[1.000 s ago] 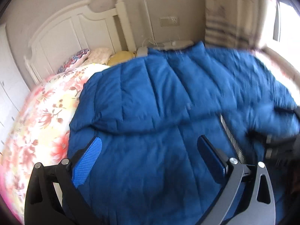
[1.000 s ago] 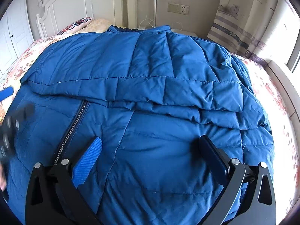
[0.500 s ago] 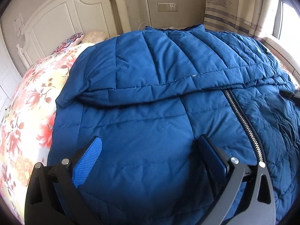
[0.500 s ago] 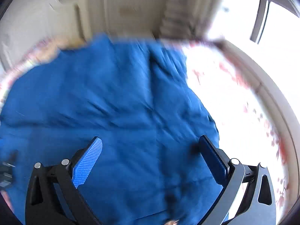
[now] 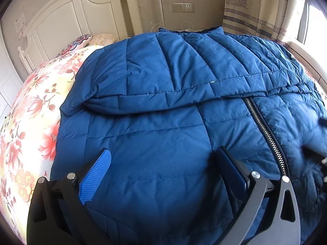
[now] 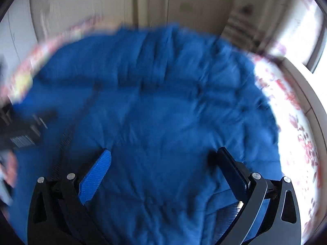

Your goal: Fold large clothes

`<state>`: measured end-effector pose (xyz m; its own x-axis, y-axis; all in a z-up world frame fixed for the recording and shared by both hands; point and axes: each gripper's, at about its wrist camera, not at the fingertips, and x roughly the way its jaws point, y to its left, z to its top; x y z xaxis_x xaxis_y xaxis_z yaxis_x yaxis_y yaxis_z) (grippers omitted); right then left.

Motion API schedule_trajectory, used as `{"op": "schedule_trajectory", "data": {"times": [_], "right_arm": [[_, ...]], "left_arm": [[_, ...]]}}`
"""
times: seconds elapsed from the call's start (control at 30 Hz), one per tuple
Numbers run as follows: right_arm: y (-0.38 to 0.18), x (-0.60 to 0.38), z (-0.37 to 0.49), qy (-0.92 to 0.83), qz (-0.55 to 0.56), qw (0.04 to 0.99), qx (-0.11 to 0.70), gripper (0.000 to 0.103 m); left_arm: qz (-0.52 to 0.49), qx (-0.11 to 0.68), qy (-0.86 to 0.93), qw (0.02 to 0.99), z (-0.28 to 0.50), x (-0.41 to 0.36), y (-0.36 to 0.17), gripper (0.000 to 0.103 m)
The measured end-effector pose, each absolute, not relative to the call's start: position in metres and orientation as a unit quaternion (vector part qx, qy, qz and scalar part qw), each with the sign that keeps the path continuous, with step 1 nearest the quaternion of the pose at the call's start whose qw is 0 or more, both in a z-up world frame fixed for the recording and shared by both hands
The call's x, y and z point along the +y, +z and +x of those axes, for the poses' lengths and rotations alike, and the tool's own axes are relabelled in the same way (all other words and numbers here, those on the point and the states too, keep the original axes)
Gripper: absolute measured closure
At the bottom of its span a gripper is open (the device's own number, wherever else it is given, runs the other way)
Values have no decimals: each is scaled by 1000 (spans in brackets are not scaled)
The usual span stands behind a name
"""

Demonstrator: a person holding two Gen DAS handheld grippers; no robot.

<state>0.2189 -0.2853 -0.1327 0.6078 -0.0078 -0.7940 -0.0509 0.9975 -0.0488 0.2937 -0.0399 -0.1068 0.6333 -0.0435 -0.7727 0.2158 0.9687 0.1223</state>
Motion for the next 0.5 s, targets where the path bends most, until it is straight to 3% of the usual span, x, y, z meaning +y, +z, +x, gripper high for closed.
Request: {"op": "schedule_trajectory", "data": {"times": [0.17,0.33,0.5], "right_arm": [[-120,-291,210,3,-36,890,455,5],[-110,-289,157,77,-66,896,431,5],[-138,-291,117,106,-73,898,422,4]], "left_arm": [[68,435,-57,896,281,-25,-96,2],[53,417,-98,902,213,-6,-73,2],[112,427,-94,892,165,-2,-111,2]]}}
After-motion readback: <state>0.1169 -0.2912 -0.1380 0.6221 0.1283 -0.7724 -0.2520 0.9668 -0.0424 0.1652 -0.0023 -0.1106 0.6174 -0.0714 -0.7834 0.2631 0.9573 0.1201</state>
